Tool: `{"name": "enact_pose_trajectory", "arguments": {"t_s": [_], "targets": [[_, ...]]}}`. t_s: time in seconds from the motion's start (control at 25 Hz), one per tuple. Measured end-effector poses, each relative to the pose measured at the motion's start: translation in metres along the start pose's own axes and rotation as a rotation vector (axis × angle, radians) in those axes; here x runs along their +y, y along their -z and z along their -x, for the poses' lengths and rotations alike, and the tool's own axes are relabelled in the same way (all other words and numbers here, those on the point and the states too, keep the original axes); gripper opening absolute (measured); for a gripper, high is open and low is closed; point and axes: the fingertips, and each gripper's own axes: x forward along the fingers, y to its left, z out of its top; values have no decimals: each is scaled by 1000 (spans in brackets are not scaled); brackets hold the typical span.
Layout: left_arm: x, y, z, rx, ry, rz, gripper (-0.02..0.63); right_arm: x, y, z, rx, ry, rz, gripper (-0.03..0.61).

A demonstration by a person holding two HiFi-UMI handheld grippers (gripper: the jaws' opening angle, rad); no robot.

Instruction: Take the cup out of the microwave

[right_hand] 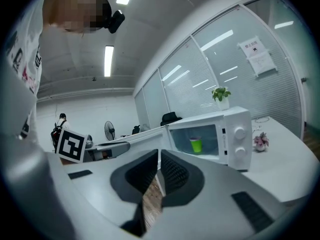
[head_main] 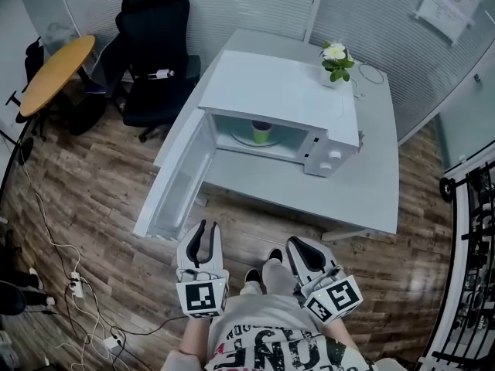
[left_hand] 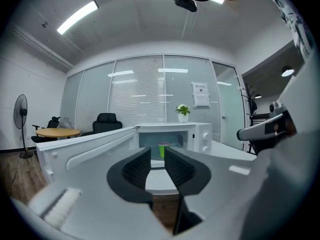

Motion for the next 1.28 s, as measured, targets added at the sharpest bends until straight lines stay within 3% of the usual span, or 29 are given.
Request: {"name": "enact_pose_trajectory", "arguments": {"t_s": [0.16, 0.64, 1.28], "targets": [[-16, -2, -18, 3, 50, -2, 89, -13, 1, -2, 11, 17, -15, 26], [-43, -3, -92, 24, 99, 0, 89, -91, -11, -42, 40, 6, -28, 25], [-40, -15, -150, 11, -2, 23, 89, -153, -30, -91, 52, -96, -13, 25]]}}
